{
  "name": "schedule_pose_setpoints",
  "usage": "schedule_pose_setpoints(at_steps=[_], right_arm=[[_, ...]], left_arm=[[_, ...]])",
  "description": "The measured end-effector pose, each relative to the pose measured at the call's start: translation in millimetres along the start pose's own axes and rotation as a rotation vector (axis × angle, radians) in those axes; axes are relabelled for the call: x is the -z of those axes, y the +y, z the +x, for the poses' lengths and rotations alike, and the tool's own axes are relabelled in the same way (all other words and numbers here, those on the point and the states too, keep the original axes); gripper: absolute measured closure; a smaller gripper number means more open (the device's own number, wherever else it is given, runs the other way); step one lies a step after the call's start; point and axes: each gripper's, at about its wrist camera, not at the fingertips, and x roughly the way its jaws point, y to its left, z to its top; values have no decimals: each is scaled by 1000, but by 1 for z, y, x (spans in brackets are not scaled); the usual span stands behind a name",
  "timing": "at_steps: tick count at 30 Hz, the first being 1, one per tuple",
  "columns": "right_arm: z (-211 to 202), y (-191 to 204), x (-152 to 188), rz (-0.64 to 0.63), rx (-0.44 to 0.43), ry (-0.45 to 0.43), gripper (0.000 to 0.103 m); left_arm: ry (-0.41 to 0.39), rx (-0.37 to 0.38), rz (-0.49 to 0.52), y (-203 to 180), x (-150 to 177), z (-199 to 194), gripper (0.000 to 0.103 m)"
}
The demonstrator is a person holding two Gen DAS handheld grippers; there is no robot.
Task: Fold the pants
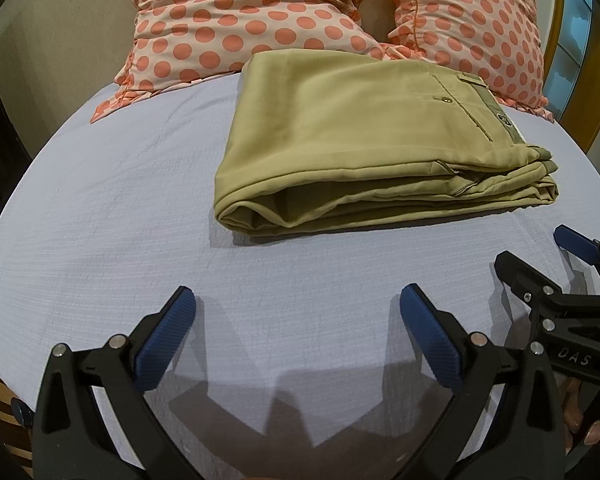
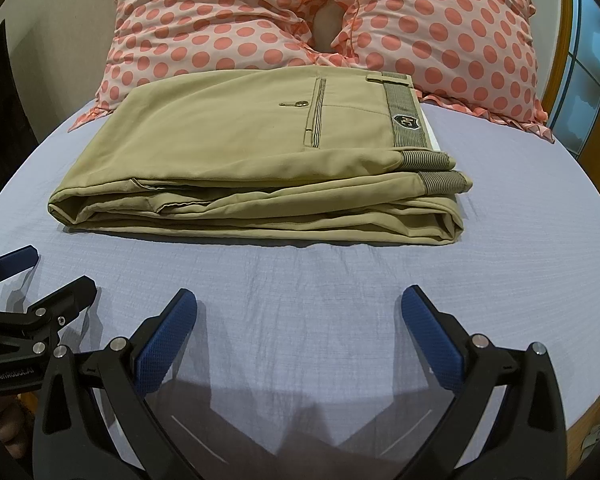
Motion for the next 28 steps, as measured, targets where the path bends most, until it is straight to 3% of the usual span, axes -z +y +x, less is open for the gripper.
schedule_pose_setpoints(at_steps=[28], right_arm=[[0, -2, -2, 1, 0, -1, 1]], left_arm=[[-2, 2, 3, -1, 0, 0, 2]])
